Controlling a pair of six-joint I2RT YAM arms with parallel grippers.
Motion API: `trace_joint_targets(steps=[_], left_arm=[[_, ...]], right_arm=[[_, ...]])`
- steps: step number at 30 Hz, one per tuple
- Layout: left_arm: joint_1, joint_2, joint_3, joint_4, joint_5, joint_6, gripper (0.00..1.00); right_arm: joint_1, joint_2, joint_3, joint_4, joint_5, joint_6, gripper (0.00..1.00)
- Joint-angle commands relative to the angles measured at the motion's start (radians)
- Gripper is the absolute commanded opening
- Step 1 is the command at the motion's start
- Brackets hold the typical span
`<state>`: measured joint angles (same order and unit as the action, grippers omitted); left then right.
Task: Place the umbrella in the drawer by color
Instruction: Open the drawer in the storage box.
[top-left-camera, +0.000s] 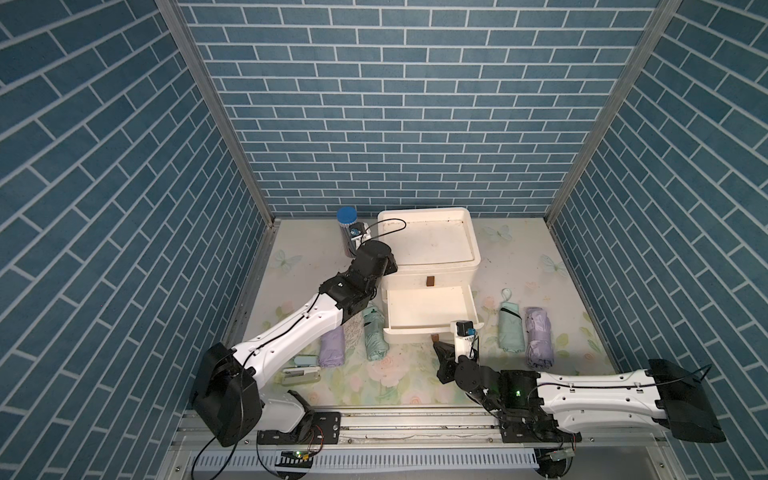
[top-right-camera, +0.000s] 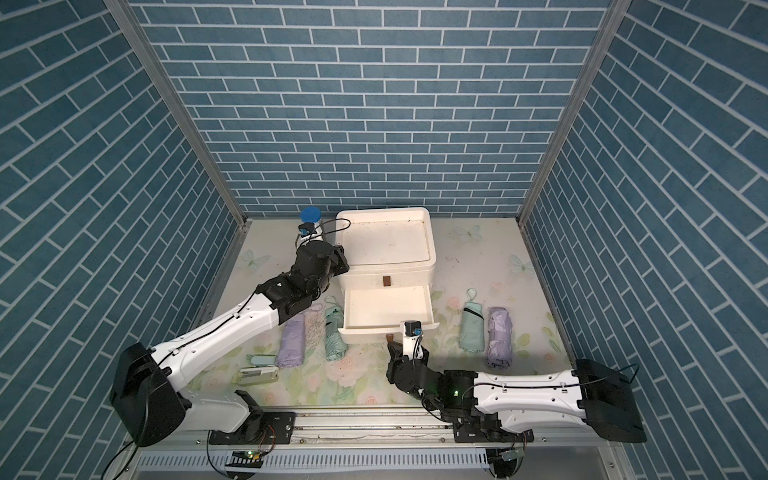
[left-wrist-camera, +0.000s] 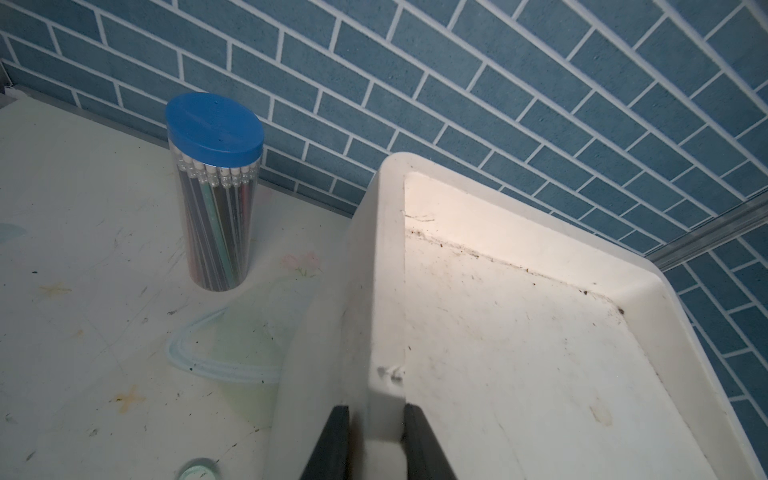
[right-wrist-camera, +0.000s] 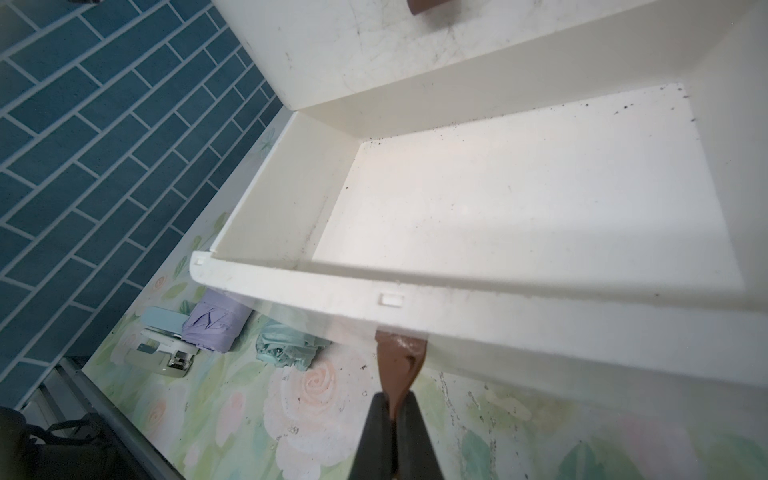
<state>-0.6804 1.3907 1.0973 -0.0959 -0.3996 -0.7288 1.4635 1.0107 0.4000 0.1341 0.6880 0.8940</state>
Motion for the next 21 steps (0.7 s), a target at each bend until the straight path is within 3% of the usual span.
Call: trace_joint_targets(steps=[1, 6, 8, 10, 11, 17, 19, 21], left_arm=[[0.005, 0.094, -0.06, -0.116, 0.064, -0.069, 0.0], [0.005, 0.089, -0.068, -0.115, 0.077, -0.064, 0.0], [0.005, 0.08, -0.068, -0.113, 0.09, -0.05, 0.0], [0.005, 0.071, -0.059, -0.115, 0.102, -0.028, 0.0], [0.005, 0.067, -0.054, -0.118, 0.103, -0.02, 0.01], [0.005, 0.045, 0.001, -0.145, 0.115, 0.018, 0.25], [0.005, 0.032, 0.017, -0.149, 0.121, 0.027, 0.32], [0.005, 0.017, 0.038, -0.15, 0.131, 0.036, 0.4]], right_arm=[[0.029, 0.0, 0.034, -0.059, 0.032, 0.022, 0.0], [0.031, 0.013, 0.061, -0.113, 0.041, 0.022, 0.0], [0.03, 0.019, 0.096, -0.188, 0.06, 0.022, 0.16], [0.032, 0.009, 0.133, -0.277, 0.092, 0.022, 0.43], [0.03, -0.002, 0.149, -0.314, 0.107, 0.022, 0.47], [0.015, -0.087, 0.303, -0.61, 0.258, 0.034, 0.61], [-0.037, -0.084, 0.384, -0.749, 0.28, 0.057, 0.63], [-0.171, -0.079, 0.462, -0.866, 0.23, 0.048, 0.64]])
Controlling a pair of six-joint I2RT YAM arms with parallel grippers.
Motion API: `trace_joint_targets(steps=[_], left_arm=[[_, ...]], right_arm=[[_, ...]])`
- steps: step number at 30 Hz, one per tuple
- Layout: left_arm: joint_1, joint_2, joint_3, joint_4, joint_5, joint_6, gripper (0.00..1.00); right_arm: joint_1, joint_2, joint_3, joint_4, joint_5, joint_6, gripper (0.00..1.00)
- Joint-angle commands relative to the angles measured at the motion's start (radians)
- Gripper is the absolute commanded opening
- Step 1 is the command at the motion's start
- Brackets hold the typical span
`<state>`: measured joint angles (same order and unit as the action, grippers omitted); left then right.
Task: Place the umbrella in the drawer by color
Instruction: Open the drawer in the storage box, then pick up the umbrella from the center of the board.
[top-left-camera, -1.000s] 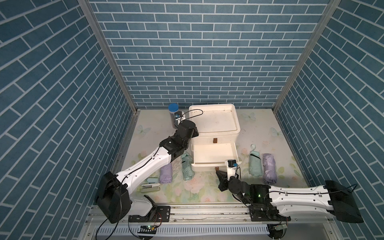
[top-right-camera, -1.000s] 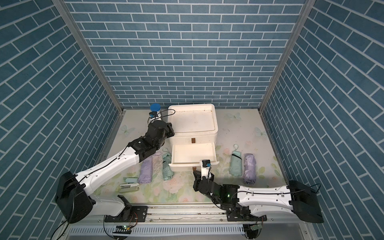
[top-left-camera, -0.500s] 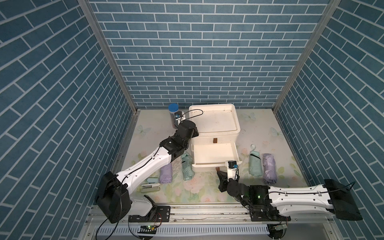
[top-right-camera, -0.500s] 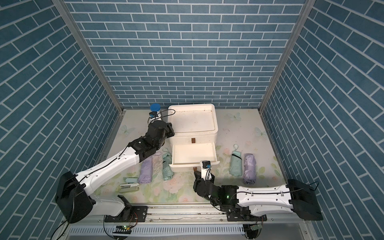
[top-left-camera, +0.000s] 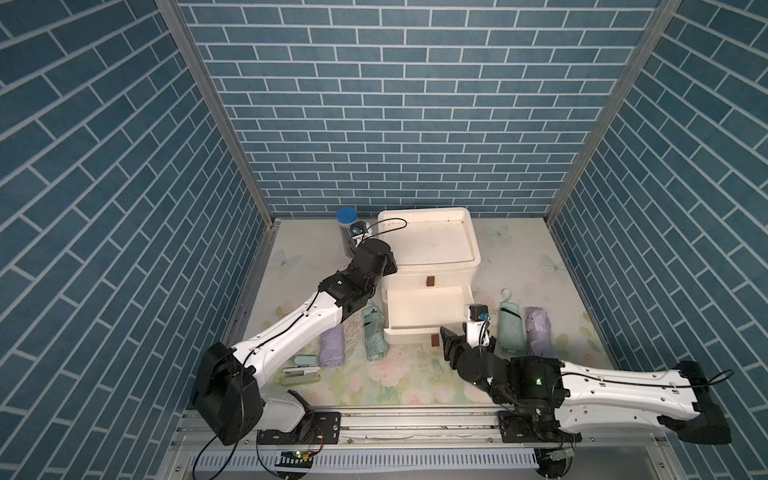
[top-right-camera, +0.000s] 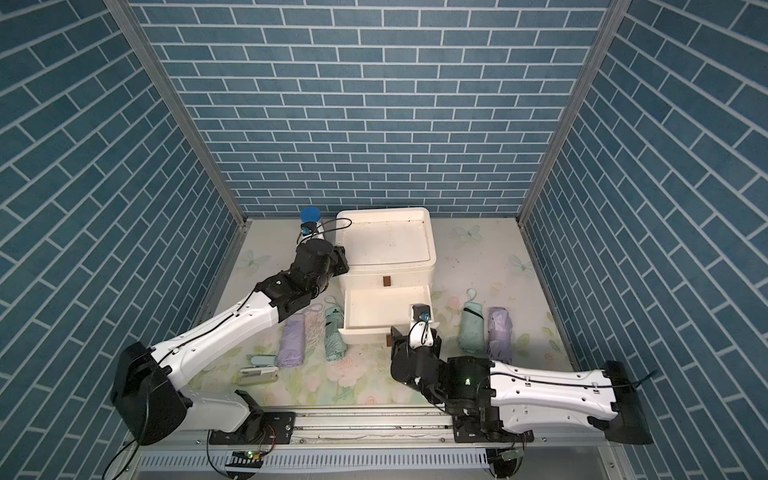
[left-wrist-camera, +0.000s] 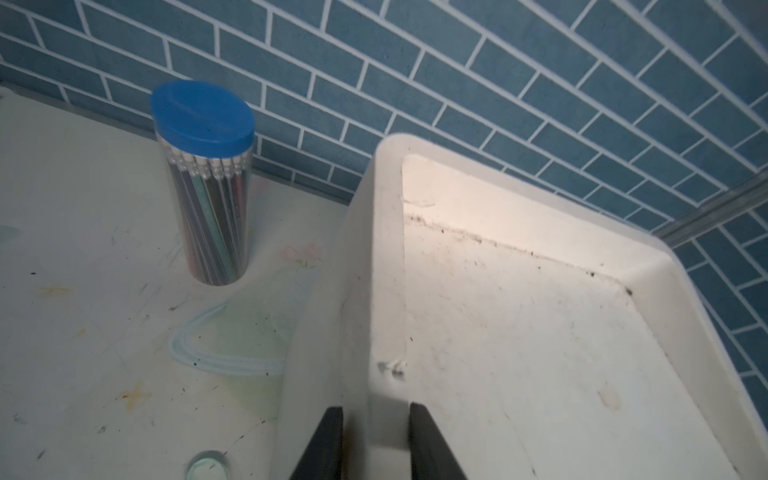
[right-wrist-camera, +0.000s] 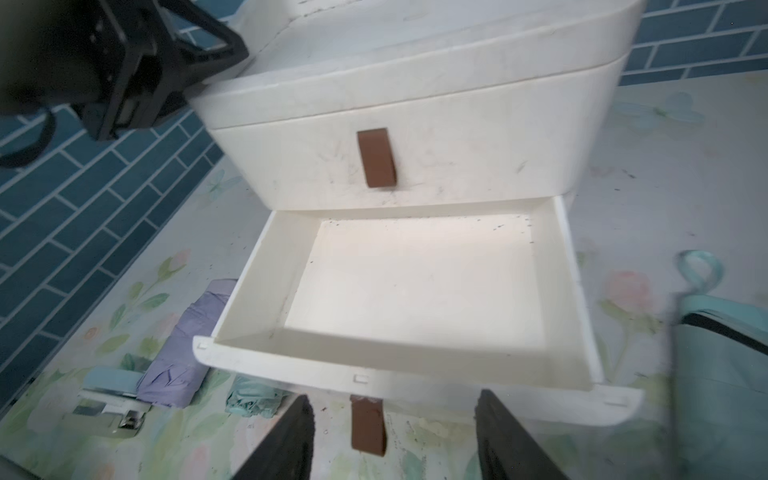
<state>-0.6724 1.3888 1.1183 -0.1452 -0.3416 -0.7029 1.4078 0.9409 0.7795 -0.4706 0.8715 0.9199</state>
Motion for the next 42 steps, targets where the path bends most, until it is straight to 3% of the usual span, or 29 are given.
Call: trace_joint_targets(steps=[1, 6, 10, 15, 20, 25, 34, 40, 42], left_arm=[[-0.003, 0.014, 0.026, -0.105, 0.078, 0.015, 0.42], [-0.003, -0.038, 0.06, -0.1, 0.126, 0.06, 0.5], [-0.003, -0.112, 0.045, -0.071, 0.152, 0.101, 0.52], [-0.004, -0.22, -0.001, -0.021, 0.178, 0.142, 0.54], [-0.003, -0.319, -0.08, 0.059, 0.275, 0.165, 0.56], [-0.003, -0.358, -0.11, 0.073, 0.293, 0.167, 0.56], [-0.003, -0.348, -0.135, 0.104, 0.324, 0.153, 0.54], [-0.003, -0.357, -0.149, 0.102, 0.324, 0.148, 0.54], [-0.003, -0.362, -0.152, 0.102, 0.317, 0.148, 0.54]], right_arm=[[-0.186, -0.011, 0.102, -0.286, 0.006, -0.006, 0.64], [-0.568, -0.015, 0.155, -0.325, -0.191, -0.168, 0.68], [-0.861, 0.043, 0.081, -0.27, -0.336, -0.26, 0.7], [-1.107, 0.074, -0.046, -0.097, -0.474, -0.274, 0.78], [-1.33, 0.184, -0.142, 0.023, -0.601, -0.301, 0.86], [-1.381, 0.243, -0.172, 0.063, -0.567, -0.331, 0.86], [-1.408, 0.314, -0.237, 0.159, -0.657, -0.346, 0.72], [-1.408, 0.298, -0.21, 0.138, -0.638, -0.357, 0.55], [-1.408, 0.275, -0.202, 0.13, -0.64, -0.362, 0.42]])
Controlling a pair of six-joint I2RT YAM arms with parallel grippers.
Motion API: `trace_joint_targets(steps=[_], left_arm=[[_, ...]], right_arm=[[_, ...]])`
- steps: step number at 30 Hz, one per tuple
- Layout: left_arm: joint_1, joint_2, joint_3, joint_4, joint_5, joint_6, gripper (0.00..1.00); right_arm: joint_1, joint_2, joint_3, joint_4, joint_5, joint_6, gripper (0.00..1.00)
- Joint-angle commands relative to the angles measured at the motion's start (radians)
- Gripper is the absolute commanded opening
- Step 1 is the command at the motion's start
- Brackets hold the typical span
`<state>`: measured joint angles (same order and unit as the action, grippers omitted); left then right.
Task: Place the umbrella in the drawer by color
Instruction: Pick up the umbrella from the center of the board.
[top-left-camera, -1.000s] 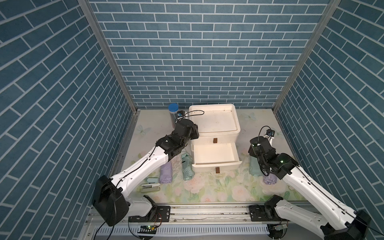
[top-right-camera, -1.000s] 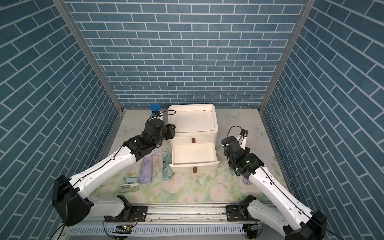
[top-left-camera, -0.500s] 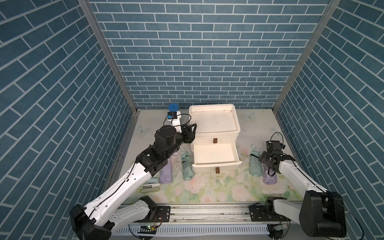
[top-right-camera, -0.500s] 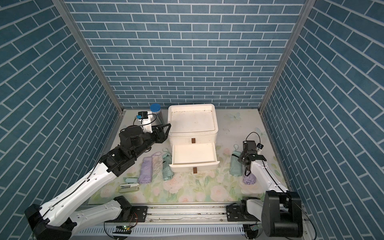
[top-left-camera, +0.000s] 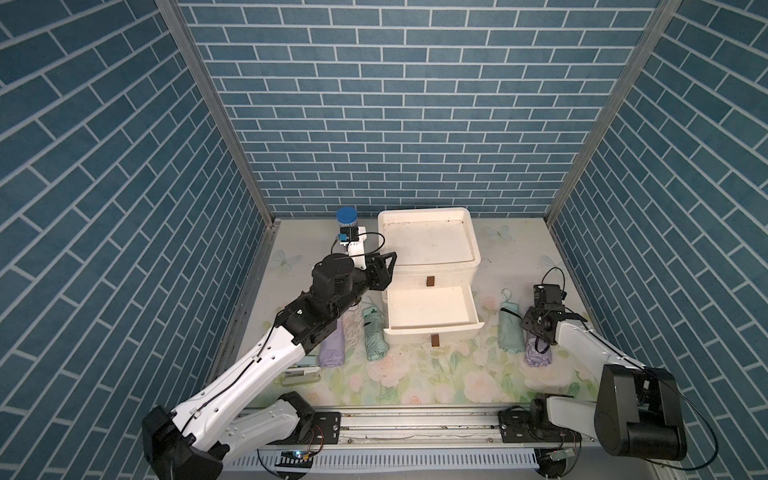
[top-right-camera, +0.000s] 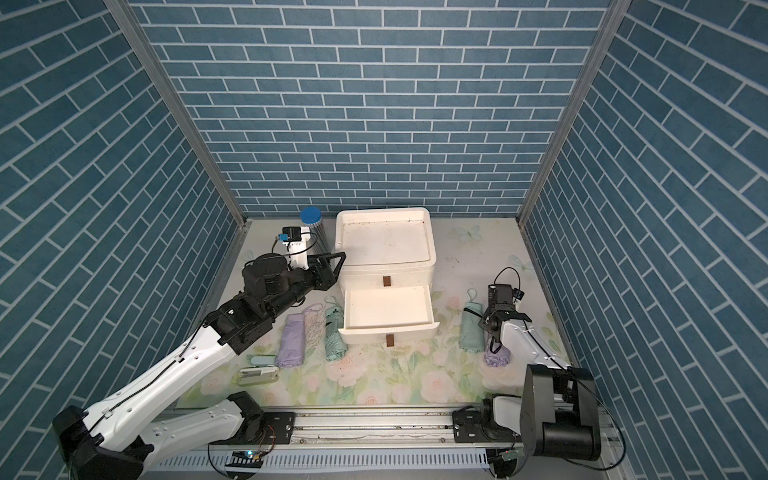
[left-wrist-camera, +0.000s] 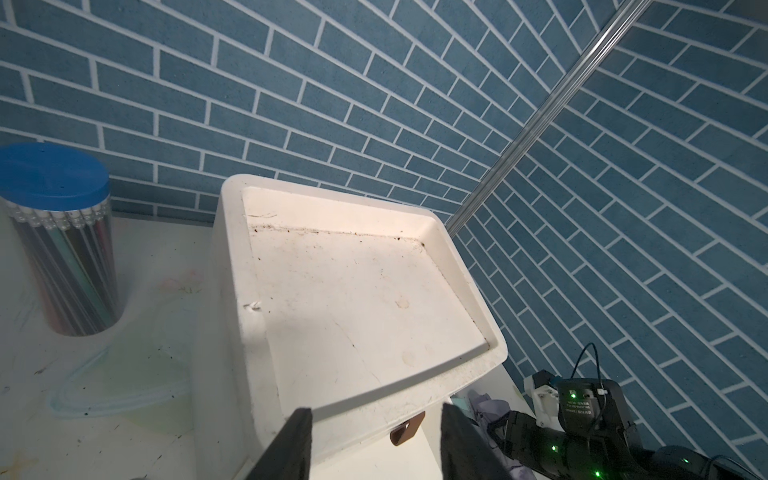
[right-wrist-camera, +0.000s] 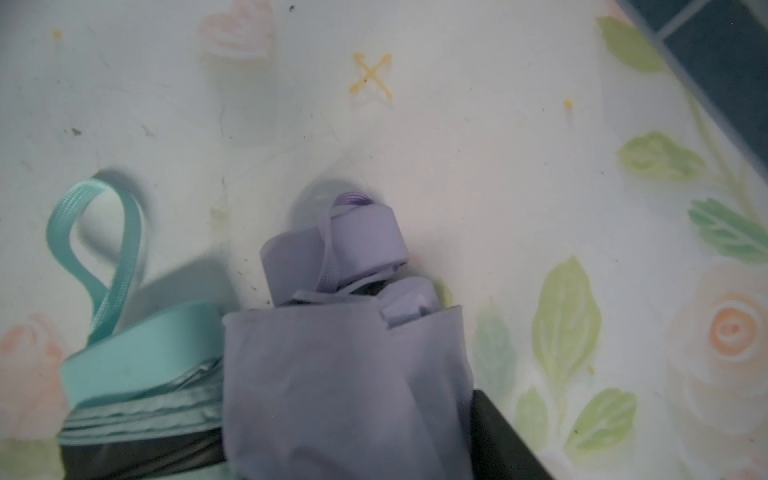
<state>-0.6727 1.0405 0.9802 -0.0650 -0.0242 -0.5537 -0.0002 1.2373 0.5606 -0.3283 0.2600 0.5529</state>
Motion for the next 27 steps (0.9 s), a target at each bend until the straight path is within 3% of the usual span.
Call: trace_joint_targets(steps=[1, 5, 10, 12, 16, 20, 27], left_arm=[[-0.002, -0.015, -0.014, 0.021, 0.0, -0.001, 0.54], [-0.003, -0.009, -0.014, 0.021, -0.002, 0.0, 0.54], [-0.003, -0.008, -0.014, 0.024, -0.002, -0.006, 0.54], [-0.002, -0.009, -0.008, 0.019, -0.007, -0.007, 0.54], [-0.003, -0.016, -0.006, 0.036, 0.004, -0.007, 0.57], [-0.002, -0.018, -0.025, 0.108, 0.098, -0.017, 0.66], [-0.002, 0.007, -0.09, 0.304, 0.363, -0.038, 0.78]], right_arm=[[0.0, -0.031, 0.022, -0.015, -0.031, 0.003, 0.36], [0.0, -0.077, 0.038, -0.022, -0.045, 0.001, 0.12], [0.001, -0.196, 0.068, -0.003, -0.087, -0.028, 0.07], [0.002, -0.276, 0.086, 0.016, -0.129, -0.051, 0.0], [0.02, -0.438, 0.137, 0.085, -0.277, -0.089, 0.0], [0.103, -0.563, 0.166, 0.255, -0.502, -0.045, 0.0], [0.368, -0.534, 0.15, 0.634, -0.608, 0.171, 0.0]])
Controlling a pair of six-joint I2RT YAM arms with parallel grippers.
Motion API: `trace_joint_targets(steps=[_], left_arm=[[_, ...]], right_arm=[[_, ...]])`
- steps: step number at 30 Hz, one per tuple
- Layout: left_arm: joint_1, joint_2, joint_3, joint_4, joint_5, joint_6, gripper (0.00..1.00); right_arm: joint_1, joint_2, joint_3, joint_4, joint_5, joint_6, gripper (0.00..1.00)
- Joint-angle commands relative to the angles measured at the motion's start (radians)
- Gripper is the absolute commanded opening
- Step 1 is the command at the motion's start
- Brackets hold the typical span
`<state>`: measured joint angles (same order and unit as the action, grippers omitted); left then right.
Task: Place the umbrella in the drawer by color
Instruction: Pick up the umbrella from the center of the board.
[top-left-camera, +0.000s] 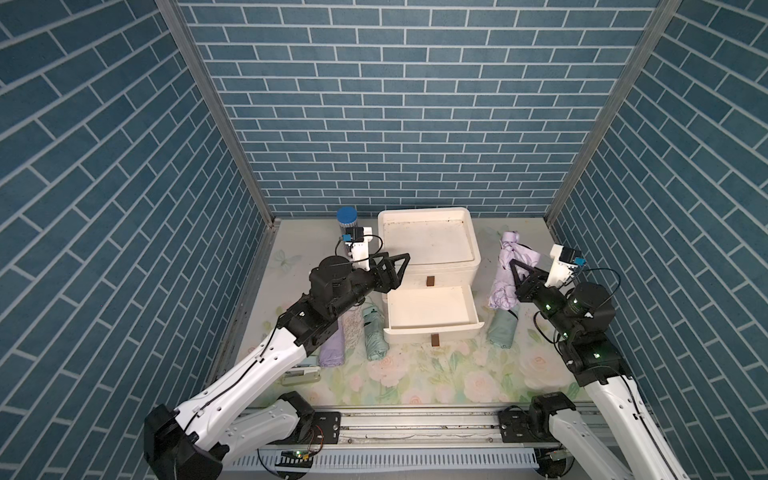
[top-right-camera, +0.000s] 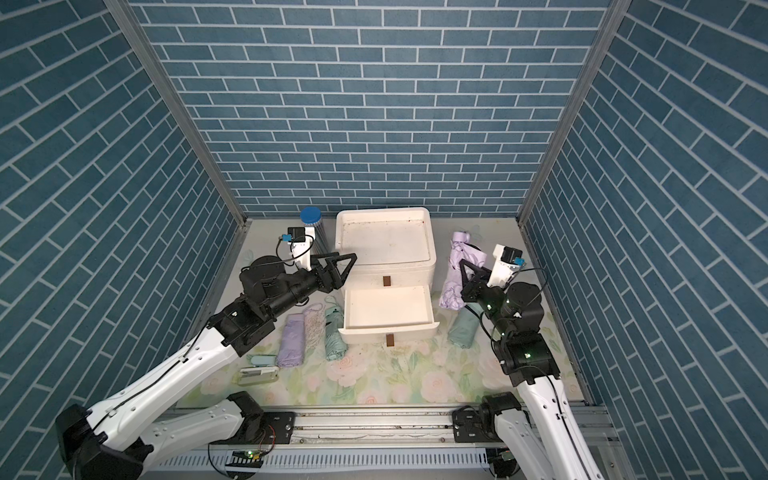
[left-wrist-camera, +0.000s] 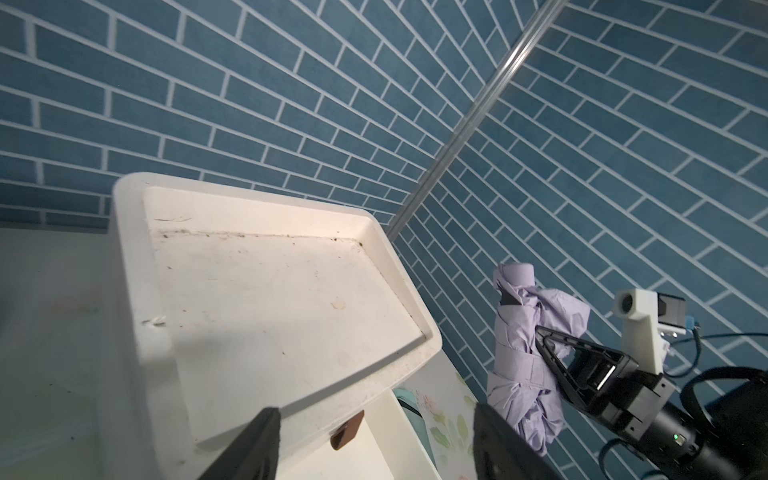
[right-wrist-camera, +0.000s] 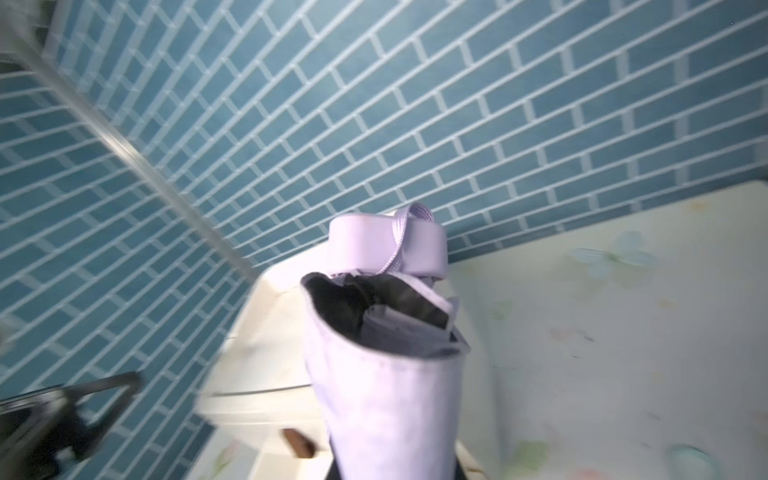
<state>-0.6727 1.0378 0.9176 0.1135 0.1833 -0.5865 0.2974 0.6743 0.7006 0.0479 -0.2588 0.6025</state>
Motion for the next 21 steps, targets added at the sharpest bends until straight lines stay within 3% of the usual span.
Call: trace_joint_targets(steps=[1, 9, 11, 17, 21], left_arm=[[-0.002, 0.016, -0.039, 0.151, 0.184, -0.006, 0.79], [-0.039, 0.023, -0.111, 0.305, 0.313, -0.028, 0.89], [-0.052, 0.036, -0.114, 0.314, 0.326, -0.026, 1.0], [-0.08, 0.06, -0.114, 0.303, 0.314, -0.017, 0.99], [-0.088, 0.082, -0.087, 0.258, 0.315, 0.008, 0.87]], right_arm=[[0.107, 0.046, 0.012, 0.298, -0.089, 0.135, 0.0], [0.348, 0.191, 0.039, 0.58, -0.038, 0.204, 0.0], [0.396, 0.221, 0.04, 0.62, -0.013, 0.202, 0.0], [0.485, 0.289, 0.041, 0.715, 0.023, 0.205, 0.0], [0.526, 0.32, 0.045, 0.742, 0.041, 0.204, 0.0]])
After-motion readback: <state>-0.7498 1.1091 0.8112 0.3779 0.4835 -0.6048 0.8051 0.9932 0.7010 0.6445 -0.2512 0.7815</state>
